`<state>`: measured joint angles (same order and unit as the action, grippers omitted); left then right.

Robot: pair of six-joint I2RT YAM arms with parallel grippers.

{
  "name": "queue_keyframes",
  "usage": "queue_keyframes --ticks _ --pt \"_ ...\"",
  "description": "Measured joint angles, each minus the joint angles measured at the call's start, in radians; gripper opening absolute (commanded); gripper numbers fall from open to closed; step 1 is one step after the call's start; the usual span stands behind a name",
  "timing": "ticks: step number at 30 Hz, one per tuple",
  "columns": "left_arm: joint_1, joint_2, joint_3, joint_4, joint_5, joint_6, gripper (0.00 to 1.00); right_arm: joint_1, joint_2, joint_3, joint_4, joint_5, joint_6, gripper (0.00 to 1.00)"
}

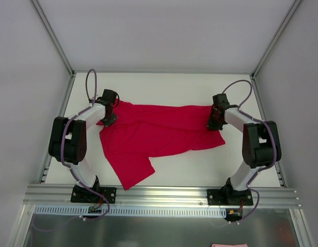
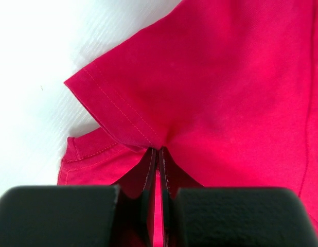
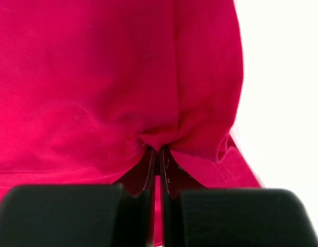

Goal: Fold and stack the t-shirts
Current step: Fold the flattened tshirt in 1/3 of the way

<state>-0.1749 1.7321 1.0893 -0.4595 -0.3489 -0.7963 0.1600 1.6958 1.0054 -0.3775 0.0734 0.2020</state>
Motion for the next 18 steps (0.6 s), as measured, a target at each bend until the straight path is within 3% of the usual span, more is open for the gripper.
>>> queue_keyframes --ticks 3,4,5,7,8,18 --pt "0.0 0.003 0.02 -0.005 0.0 0.004 0.0 0.015 0.049 0.08 -0.034 -0.006 -0.014 0.04" --pt "0.0 0.003 0.026 -0.006 0.0 0.006 0.0 0.021 0.063 0.109 -0.05 -0.007 -0.021 0.1" --pt "0.0 0.003 0.031 -0.006 0.0 0.009 0.0 0.028 0.08 0.143 -0.068 -0.009 -0.027 0.28" --pt "0.0 0.003 0.04 -0.006 -0.001 0.018 0.0 0.043 0.101 0.197 -0.087 -0.01 -0.043 0.44" --pt "0.0 0.003 0.042 -0.006 -0.001 0.021 0.0 0.05 0.103 0.212 -0.092 -0.01 -0.052 0.48" --pt "0.0 0.003 0.043 -0.009 0.001 0.031 0.0 0.082 0.1 0.23 -0.143 0.033 -0.088 0.51"
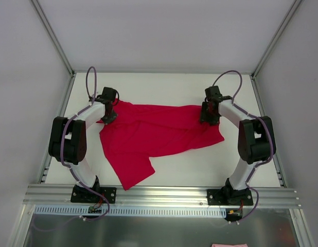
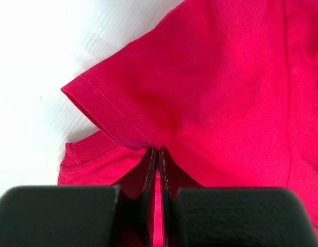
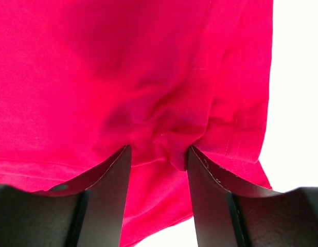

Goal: Fold and stack the t-shirts
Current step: Fold the flattened tshirt in 1/3 of the way

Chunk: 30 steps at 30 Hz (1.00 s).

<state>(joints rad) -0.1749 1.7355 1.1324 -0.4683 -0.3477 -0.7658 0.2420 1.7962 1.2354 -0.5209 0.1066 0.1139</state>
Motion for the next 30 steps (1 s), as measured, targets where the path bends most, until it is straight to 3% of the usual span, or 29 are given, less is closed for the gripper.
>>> queue_keyframes --ticks 8,23,30 --pt "0.0 0.0 0.005 -0.002 0.0 0.019 0.0 0.004 -0.111 -0.142 -0.043 0.024 0.002 0.56" --pt "0.0 0.0 0.032 -0.016 0.0 0.054 0.0 0.008 -0.327 -0.366 -0.095 0.096 0.008 0.56" --pt "0.0 0.0 0.033 -0.016 0.003 0.06 0.0 0.008 -0.316 -0.374 -0.058 0.153 0.005 0.54"
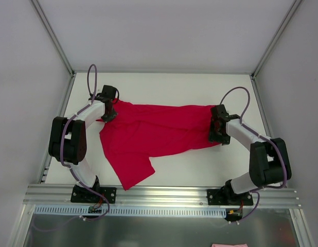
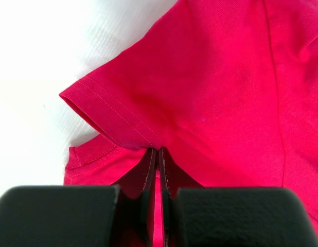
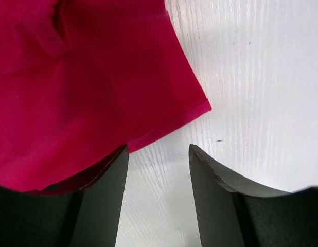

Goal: Fold and stack the t-shirts
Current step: Fold the flattened tshirt in 1/3 of the way

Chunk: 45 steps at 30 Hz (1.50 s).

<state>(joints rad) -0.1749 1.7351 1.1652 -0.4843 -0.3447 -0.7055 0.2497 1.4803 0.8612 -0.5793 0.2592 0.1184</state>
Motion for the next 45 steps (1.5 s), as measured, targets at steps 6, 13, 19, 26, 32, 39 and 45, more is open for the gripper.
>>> queue_keyframes --ticks 6,13,19,26,32,39,45 --pt "0.0 0.0 0.0 -0.001 0.0 0.001 0.0 0.0 0.033 0.063 0.008 0.021 -0.004 0.53" --pt "0.0 0.0 0.0 -0.003 0.0 0.002 0.0 0.0 0.097 0.127 0.04 0.03 -0.008 0.53" --pt "0.0 0.0 0.011 -0.014 0.0 0.014 0.0 0.002 0.162 0.149 -0.012 0.039 -0.007 0.53" --pt "0.0 -0.003 0.026 -0.022 0.0 0.017 0.0 0.028 0.167 0.15 -0.094 0.051 0.004 0.53" --pt "0.0 -0.018 0.026 -0.029 0.003 0.017 0.0 0.081 0.164 0.132 -0.147 0.067 0.024 0.54" --pt "0.0 -0.043 0.027 -0.029 0.004 0.016 0.0 0.095 0.135 0.073 -0.177 0.075 0.035 0.54" --pt "0.0 -0.045 0.027 -0.03 0.004 0.016 0.0 0.095 0.085 0.077 -0.215 0.107 0.038 0.54"
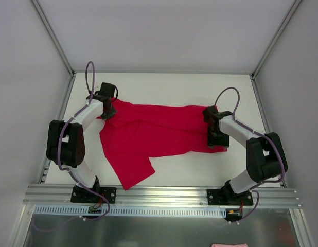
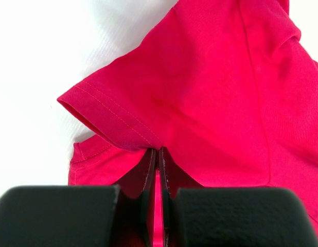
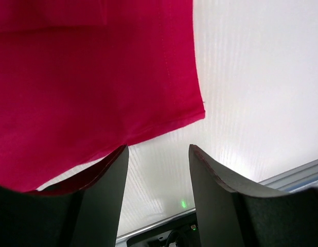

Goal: Fold and stack the t-shirts
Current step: Fold the flattened tshirt in 1/3 of the way

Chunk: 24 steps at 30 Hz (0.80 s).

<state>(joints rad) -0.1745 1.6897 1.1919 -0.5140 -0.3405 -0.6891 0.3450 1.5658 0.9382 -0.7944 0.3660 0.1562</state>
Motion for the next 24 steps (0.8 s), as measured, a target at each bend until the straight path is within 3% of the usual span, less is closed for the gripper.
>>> queue_keyframes --ticks 6,13,24 --pt "0.0 -0.003 0.0 0.001 0.015 -0.001 0.0 0.0 -0.09 0.03 0.012 0.01 -0.007 0.47" --pt "0.0 -0.006 -0.012 0.005 0.025 -0.002 0.0 -0.001 0.005 0.14 0.084 0.011 -0.016 0.45" --pt "0.0 -0.007 -0.025 0.004 0.025 -0.002 0.0 -0.019 0.171 0.141 0.19 -0.015 -0.019 0.44"
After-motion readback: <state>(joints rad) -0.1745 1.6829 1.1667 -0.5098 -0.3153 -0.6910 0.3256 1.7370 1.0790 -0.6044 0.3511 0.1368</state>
